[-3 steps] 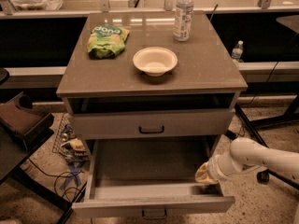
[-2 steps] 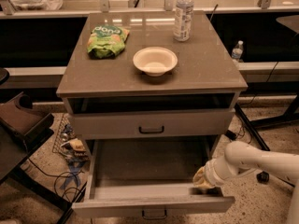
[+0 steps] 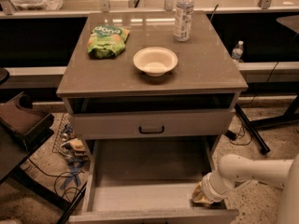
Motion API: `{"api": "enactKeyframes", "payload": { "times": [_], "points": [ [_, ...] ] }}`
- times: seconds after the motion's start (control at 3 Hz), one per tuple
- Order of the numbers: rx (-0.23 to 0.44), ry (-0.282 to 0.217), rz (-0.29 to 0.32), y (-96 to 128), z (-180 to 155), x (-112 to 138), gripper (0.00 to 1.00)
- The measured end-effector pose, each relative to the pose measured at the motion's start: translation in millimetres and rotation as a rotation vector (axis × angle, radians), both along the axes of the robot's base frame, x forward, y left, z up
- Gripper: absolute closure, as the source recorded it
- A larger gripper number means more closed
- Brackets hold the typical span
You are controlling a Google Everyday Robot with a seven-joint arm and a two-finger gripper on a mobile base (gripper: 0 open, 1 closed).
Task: Open middle drawer
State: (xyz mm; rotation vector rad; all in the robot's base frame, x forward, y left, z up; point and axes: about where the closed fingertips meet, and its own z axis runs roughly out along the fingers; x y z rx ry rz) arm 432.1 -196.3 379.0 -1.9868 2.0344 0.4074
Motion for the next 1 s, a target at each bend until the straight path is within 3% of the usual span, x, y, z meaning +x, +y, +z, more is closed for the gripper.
{"api": "enactKeyframes", "payload": {
  "times": [0.33, 1.0],
  "points": [
    [0.000, 0.000, 0.000, 0.0, 0.0, 0.0, 1.00],
    [-0.057, 0.044, 0.010, -14.4, 23.1, -64.8, 1.00]
  ]
}}
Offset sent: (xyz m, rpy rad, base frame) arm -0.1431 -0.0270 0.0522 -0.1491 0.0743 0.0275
